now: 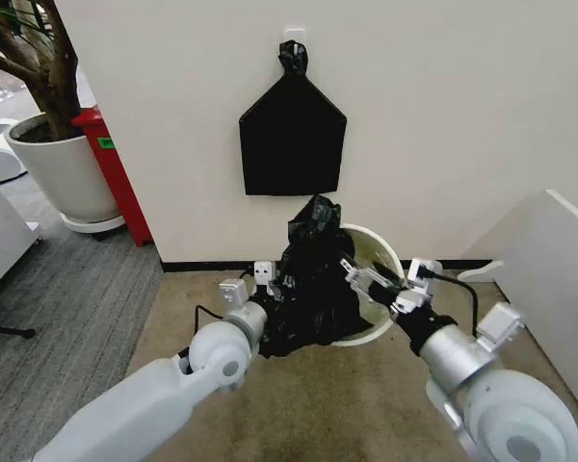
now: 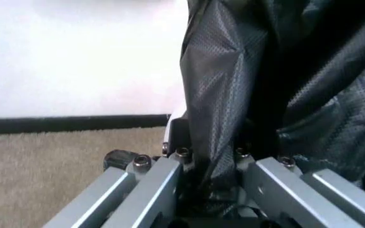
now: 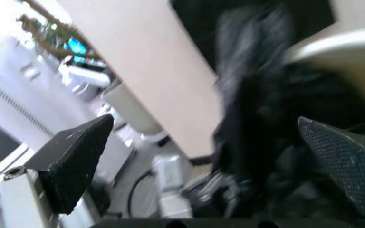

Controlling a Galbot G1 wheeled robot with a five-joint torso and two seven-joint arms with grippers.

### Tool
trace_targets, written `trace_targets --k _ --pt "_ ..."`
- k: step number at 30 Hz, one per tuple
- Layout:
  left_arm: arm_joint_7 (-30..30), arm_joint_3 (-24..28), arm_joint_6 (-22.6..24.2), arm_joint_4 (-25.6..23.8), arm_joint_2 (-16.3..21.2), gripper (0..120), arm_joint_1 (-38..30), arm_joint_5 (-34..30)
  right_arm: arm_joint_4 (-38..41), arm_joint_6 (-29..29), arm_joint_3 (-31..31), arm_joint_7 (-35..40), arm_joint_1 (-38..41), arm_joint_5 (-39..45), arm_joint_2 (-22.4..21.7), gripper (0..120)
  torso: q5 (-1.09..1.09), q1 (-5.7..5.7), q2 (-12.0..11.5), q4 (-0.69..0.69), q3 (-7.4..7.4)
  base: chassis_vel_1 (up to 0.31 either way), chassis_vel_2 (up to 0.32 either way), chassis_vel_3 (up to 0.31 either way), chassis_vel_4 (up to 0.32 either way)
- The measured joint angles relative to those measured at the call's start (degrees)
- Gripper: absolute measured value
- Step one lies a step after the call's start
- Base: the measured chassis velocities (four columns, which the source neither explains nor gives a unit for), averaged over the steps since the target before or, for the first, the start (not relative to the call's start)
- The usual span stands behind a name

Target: Place the garbage bag over the trash bin.

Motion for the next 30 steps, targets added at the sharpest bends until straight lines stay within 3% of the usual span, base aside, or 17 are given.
trace_targets --k 6,13,18,22,24,30 --pt "1.0 1.1 -0.5 0.6 -1.1 1 0.0 3.7 -2.4 -1.0 -6.6 6.2 2.6 -7.8 2.6 98 0.01 0.0 0.0 -0.01 0.0 0.0 0.0 0.0 0.0" --pt "2.3 0.9 -0.9 0.3 -1.1 1 1.5 6.8 -4.9 -1.3 -9.6 13.7 6.7 -9.1 3.8 93 0.0 0.0 0.0 0.0 0.0 0.0 0.0 0.0 0.0" --pt "2.8 0.5 -1.1 0.2 -1.4 1 2.7 8.7 -5.2 -1.4 -11.7 17.2 8.6 -8.8 4.8 81 0.0 0.0 0.0 0.0 0.0 0.0 0.0 0.0 0.0" --pt "3.6 0.2 -1.5 0.2 -2.2 1 3.5 11.2 -6.0 -1.6 -13.7 20.7 9.0 -9.2 5.7 63 0.0 0.0 0.0 0.0 0.0 0.0 0.0 0.0 0.0" --pt "3.7 0.2 -1.6 0.2 -2.2 1 3.6 11.7 -6.2 -1.6 -13.9 21.6 9.0 -9.3 5.8 61 0.0 0.0 0.0 -0.01 0.0 0.0 0.0 0.0 0.0" --pt "5.2 -0.6 -2.6 0.2 -1.7 1 4.6 14.7 -7.2 -0.5 -14.1 26.7 9.6 -9.2 5.9 35 0.0 0.0 0.0 0.0 0.0 0.0 0.0 0.0 0.0"
